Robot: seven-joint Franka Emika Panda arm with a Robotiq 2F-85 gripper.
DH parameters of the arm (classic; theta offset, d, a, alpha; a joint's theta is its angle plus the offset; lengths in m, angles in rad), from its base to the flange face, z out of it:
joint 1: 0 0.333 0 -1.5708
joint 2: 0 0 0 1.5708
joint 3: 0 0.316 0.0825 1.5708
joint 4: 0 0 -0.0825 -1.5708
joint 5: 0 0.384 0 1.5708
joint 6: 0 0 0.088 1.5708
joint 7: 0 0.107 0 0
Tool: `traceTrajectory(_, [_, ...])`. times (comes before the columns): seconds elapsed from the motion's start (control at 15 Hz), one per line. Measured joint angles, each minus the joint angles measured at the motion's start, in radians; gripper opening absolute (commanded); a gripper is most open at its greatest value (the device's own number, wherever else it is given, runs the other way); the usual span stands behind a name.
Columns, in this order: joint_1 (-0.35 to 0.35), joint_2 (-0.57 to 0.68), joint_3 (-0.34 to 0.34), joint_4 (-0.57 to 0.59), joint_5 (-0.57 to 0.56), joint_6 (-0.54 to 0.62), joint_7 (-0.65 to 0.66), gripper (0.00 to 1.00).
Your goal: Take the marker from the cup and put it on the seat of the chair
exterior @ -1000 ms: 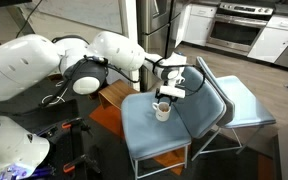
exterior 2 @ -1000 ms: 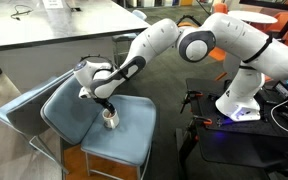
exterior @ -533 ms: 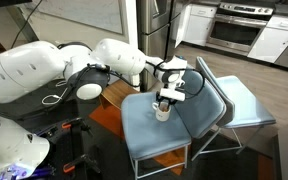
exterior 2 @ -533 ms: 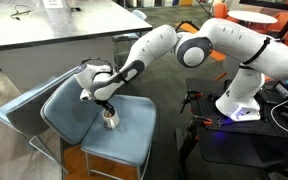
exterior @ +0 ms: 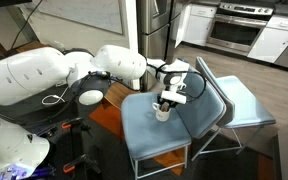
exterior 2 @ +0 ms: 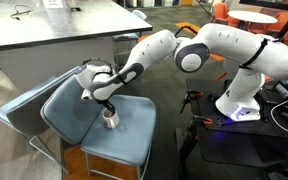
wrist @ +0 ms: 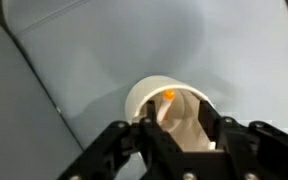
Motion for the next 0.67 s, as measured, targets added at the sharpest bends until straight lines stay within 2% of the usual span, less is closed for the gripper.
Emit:
traceTrajectory(0.4, [0.002, 0.035, 0.003, 0.059, 0.0, -0.044, -0.032, 0.49])
traceTrajectory(0.67, [0.007, 0.047, 0.004, 0.078, -0.001, -0.073, -0.032, 0.42])
